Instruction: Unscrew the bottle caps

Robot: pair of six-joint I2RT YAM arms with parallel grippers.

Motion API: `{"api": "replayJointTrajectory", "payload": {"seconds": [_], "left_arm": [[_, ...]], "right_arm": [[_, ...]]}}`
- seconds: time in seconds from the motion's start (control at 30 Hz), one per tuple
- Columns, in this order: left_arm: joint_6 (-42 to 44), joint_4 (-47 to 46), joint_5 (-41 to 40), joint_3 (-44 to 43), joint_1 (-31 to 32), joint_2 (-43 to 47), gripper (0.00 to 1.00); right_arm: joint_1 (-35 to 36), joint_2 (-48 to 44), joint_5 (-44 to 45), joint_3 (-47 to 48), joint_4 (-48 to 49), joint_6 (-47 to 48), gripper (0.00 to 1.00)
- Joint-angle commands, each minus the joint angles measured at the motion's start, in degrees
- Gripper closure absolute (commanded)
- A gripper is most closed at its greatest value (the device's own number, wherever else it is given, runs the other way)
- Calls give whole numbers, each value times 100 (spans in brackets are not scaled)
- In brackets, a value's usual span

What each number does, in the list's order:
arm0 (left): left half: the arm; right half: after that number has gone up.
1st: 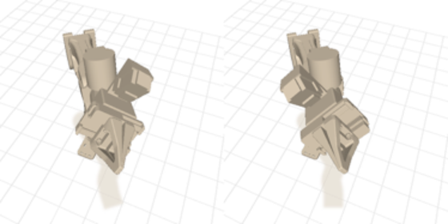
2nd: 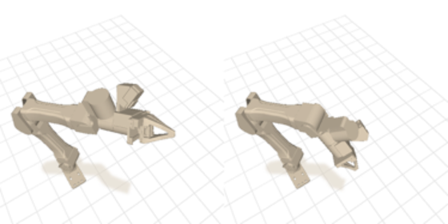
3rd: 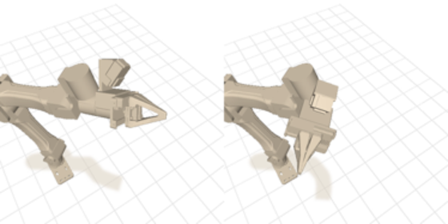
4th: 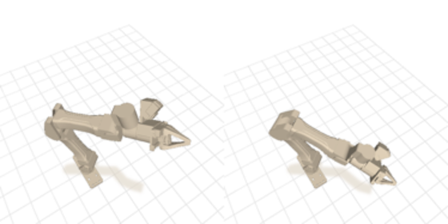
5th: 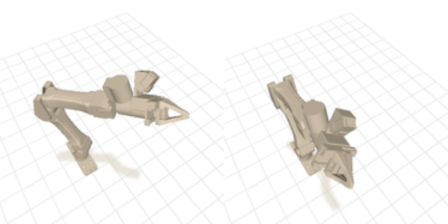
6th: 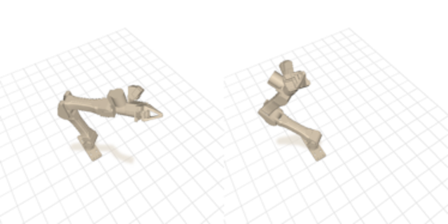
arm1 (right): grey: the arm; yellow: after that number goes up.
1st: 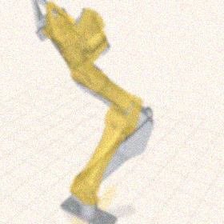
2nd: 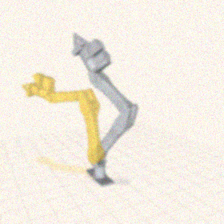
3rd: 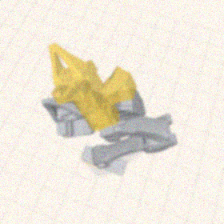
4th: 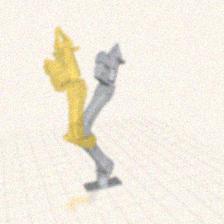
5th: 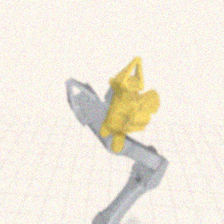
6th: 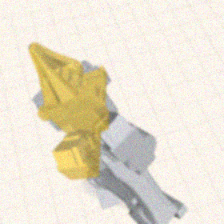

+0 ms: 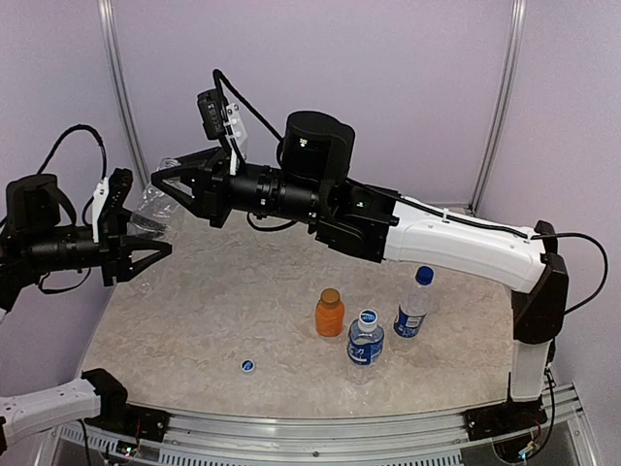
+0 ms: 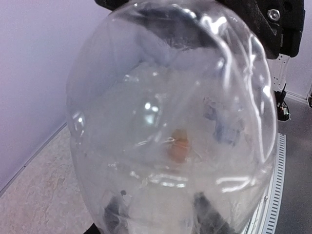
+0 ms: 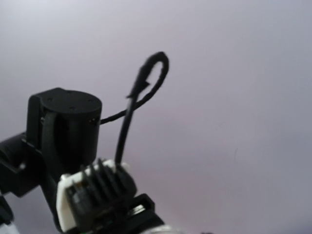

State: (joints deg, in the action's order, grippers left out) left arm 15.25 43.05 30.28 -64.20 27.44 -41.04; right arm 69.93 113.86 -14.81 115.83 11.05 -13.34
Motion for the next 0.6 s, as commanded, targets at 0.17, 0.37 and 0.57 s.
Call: {"api": "replayJointTrajectory", "payload": {"seconds": [0.17,0.37,0.57], "left_arm": [[146,-43,158,90,68,52,56],[-38,-101,39,164,68,69,1],[-199,-278,-311,218,55,108,1]], "right_arm": [[-71,188,-40,24,-236,154,100],[-82,-41,218,-153,-437,425,100],[-339,-570,1477,-274,-1429,983,100]]}}
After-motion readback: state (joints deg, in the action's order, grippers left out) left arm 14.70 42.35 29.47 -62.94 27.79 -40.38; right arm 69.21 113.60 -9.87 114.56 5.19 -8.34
